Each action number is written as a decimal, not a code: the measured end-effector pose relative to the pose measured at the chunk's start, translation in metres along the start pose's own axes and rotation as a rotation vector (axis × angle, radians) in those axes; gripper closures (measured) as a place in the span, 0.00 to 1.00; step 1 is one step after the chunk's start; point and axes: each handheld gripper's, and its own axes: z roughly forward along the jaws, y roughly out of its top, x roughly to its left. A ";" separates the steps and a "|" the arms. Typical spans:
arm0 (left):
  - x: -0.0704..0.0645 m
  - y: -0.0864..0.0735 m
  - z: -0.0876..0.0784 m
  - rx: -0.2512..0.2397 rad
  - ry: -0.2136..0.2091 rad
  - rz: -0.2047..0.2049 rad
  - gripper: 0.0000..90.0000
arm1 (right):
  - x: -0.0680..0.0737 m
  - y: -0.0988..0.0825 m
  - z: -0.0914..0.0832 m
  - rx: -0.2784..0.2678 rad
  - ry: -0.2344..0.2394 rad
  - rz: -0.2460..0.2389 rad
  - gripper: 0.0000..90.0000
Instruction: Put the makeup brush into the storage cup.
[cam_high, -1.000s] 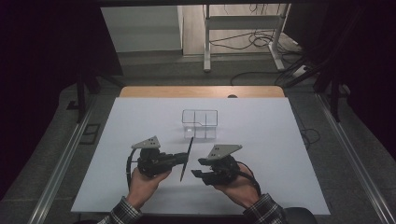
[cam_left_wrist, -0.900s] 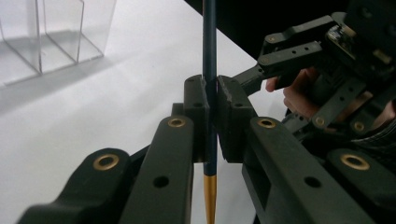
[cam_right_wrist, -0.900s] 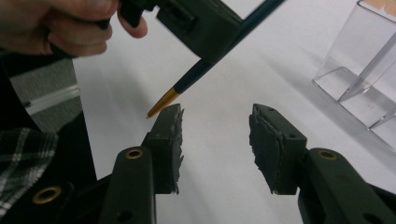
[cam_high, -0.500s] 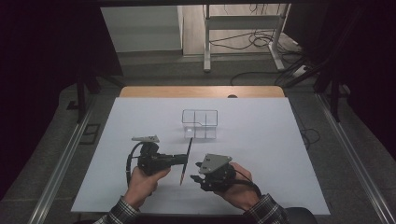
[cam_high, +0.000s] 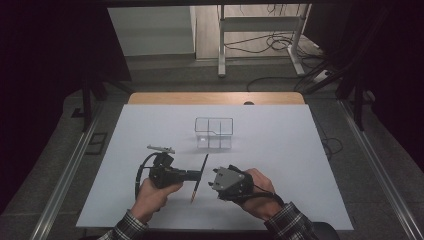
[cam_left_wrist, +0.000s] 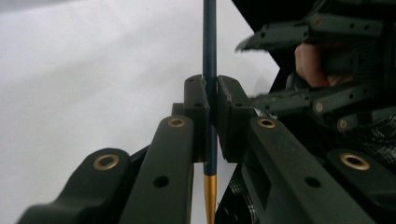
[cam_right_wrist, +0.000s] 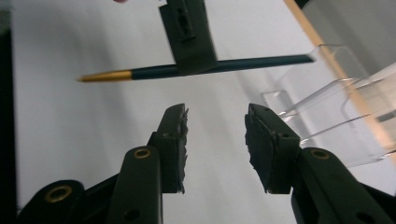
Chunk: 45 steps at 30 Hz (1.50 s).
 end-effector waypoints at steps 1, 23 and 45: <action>0.000 0.000 0.000 0.005 0.000 -0.001 0.93 | 0.000 0.000 0.000 0.007 -0.012 -0.020 0.65; 0.000 0.001 0.004 0.097 -0.012 -0.016 0.93 | 0.005 0.012 0.011 0.066 -0.196 -0.424 0.65; -0.002 0.002 0.005 0.134 -0.026 -0.014 0.93 | 0.019 0.014 0.023 0.093 -0.262 -0.726 0.72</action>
